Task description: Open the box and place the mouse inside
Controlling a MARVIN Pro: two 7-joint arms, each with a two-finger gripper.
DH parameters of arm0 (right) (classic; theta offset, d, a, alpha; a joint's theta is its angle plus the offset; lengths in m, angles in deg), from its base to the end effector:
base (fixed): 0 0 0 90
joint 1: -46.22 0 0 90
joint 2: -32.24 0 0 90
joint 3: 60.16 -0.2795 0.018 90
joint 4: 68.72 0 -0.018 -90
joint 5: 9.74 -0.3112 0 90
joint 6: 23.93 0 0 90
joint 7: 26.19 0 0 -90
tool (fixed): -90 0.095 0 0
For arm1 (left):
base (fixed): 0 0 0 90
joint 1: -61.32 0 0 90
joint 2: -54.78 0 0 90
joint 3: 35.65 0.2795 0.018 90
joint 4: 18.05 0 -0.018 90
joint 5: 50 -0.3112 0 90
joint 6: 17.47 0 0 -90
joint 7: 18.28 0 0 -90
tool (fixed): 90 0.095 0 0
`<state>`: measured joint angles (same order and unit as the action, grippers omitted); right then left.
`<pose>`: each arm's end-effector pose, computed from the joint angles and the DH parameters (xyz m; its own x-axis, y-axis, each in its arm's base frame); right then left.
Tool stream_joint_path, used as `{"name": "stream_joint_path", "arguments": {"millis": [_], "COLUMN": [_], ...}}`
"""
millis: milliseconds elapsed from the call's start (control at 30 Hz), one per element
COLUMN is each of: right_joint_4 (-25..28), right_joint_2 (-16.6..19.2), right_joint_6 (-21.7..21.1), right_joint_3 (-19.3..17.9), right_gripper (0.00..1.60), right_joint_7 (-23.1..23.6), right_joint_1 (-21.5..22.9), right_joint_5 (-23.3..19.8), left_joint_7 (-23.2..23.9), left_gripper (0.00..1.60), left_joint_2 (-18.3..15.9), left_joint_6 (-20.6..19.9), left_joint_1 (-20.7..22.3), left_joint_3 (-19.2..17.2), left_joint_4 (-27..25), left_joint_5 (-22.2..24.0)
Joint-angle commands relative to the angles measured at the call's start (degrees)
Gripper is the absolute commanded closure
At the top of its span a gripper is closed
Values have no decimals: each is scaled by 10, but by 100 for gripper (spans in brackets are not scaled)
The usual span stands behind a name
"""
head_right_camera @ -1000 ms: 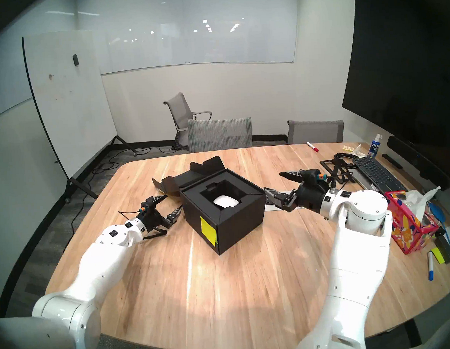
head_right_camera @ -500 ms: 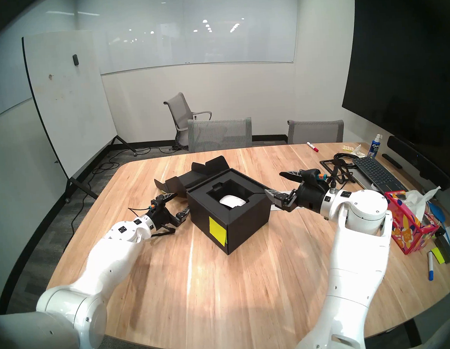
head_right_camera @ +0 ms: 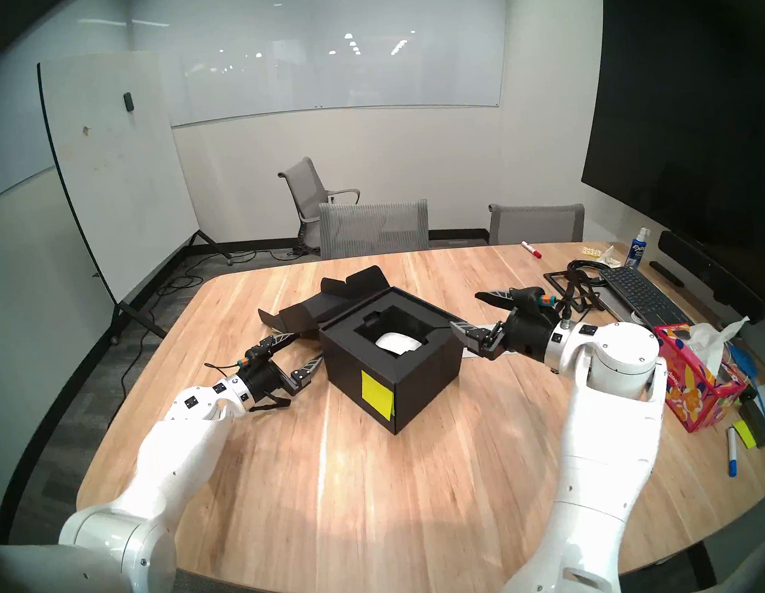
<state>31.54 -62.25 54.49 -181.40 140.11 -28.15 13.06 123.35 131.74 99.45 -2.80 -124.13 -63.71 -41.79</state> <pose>0.4118 -0.0915 -0.1809 -0.0349 0.2323 0.9720 0.6307 -0.7493 0.2017 0.4893 0.0417 -0.3453 -0.1482 -0.0974 0.9842 -0.6948 -0.6979 -0.1737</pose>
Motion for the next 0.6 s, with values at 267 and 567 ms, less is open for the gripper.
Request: {"name": "stream_joint_path", "arguments": {"millis": [267,567], "right_joint_4": [11,10], "right_joint_2": [-1,-2], "right_joint_6": [-1,0], "right_joint_3": [0,-1], "right_gripper": [0,0], "right_joint_7": [2,3], "right_joint_1": [10,11], "right_joint_5": [-2,-1], "left_joint_7": [-40,-73], "left_gripper": [0,0], "left_joint_2": [10,23], "left_joint_6": [-41,-86], "left_joint_1": [-39,7], "left_joint_3": [-16,-17], "left_joint_4": [-63,-32], "left_joint_5": [-1,-7]}}
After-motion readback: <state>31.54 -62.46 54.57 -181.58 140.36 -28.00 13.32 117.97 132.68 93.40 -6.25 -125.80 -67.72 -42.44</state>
